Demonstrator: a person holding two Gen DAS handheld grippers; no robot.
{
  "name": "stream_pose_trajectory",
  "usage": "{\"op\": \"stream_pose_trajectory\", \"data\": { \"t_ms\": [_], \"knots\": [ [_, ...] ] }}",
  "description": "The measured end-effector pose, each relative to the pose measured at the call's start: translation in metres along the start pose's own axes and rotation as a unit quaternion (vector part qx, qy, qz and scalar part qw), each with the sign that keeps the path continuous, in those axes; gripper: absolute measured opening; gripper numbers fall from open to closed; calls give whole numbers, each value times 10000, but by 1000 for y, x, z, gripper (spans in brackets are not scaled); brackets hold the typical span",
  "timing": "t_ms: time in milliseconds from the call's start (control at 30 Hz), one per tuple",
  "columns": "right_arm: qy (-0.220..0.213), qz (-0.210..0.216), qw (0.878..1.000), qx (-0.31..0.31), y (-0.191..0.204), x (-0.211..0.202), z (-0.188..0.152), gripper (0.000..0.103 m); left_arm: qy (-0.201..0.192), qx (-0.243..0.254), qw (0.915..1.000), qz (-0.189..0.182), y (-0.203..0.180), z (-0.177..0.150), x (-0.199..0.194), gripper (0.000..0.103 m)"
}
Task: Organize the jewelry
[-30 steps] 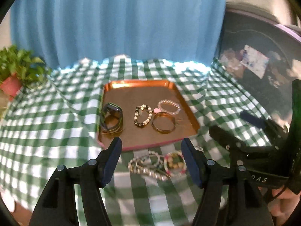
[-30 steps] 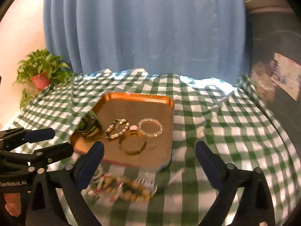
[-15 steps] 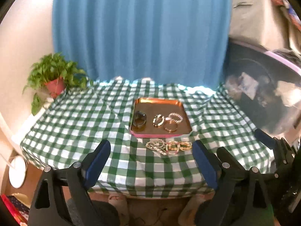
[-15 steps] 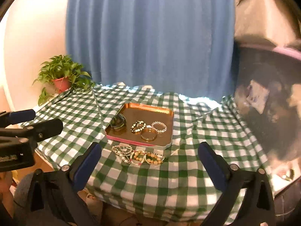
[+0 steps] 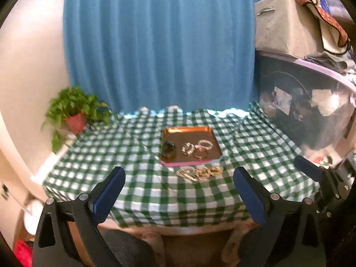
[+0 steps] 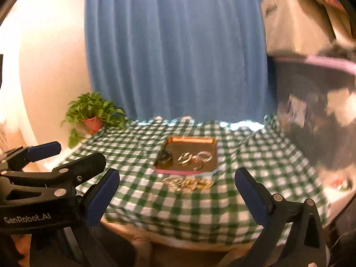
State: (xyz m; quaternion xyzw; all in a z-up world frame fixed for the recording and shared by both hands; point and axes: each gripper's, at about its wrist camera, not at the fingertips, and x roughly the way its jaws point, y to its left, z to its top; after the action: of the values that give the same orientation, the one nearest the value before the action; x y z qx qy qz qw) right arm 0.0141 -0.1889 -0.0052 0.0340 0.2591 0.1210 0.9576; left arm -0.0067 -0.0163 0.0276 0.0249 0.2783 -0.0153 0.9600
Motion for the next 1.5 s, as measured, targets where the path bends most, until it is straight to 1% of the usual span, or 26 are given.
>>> {"op": "stream_pose_trajectory", "data": {
  "t_ms": [100, 267, 600, 733, 800, 900, 1000, 1100, 1167, 1200, 1233, 1333, 1400, 1433, 1467, 1500],
  "knots": [
    [52, 87, 9999, 92, 1, 0, -2, 103, -68, 14, 9999, 146, -1, -2, -2, 101],
    [57, -106, 9999, -30, 4, 6, -5, 103, 6, -126, 9998, 149, 5, -8, 11, 103],
    [477, -76, 9988, 33, -3, 55, -27, 103, 537, -96, 9984, 127, 5, -23, 69, 103],
    [661, 22, 9977, 134, -10, 76, -35, 103, 652, -92, 9978, 74, 3, -28, 93, 103],
    [681, 72, 9975, 190, -16, 87, -41, 103, 724, -26, 9973, 115, 1, -30, 105, 103],
    [876, 120, 9959, 214, -20, 107, -47, 103, 938, -10, 9955, 135, 0, -34, 128, 103],
    [1011, 82, 9948, 103, -22, 124, -52, 103, 1094, -95, 9939, 40, 2, -40, 150, 103],
    [1058, 46, 9944, -32, -24, 139, -55, 103, 1058, -97, 9943, -84, 4, -44, 167, 103],
    [1060, 55, 9943, -42, -27, 149, -57, 103, 898, -30, 9957, -237, 3, -45, 177, 103],
    [1059, 116, 9943, -6, -31, 155, -59, 103, 795, -23, 9961, -380, 3, -47, 184, 103],
    [1066, 186, 9941, 38, -34, 159, -59, 103, 774, -8, 9958, -489, 4, -48, 191, 103],
    [1130, 386, 9928, 77, -44, 180, -65, 103, 925, -82, 9944, -497, 8, -50, 215, 103],
    [1183, 541, 9915, 82, -50, 195, -70, 103, 901, -89, 9946, -505, 12, -53, 233, 103],
    [1212, 642, 9905, 99, -53, 202, -72, 102, 901, -101, 9946, -496, 14, -55, 241, 103],
    [1241, 666, 9900, 100, -56, 209, -74, 98, 927, -140, 9943, -500, 17, -57, 248, 103],
    [1243, 624, 9902, 124, -59, 216, -76, 91, 983, -230, 9933, -565, 21, -59, 259, 103]
  ]
}}
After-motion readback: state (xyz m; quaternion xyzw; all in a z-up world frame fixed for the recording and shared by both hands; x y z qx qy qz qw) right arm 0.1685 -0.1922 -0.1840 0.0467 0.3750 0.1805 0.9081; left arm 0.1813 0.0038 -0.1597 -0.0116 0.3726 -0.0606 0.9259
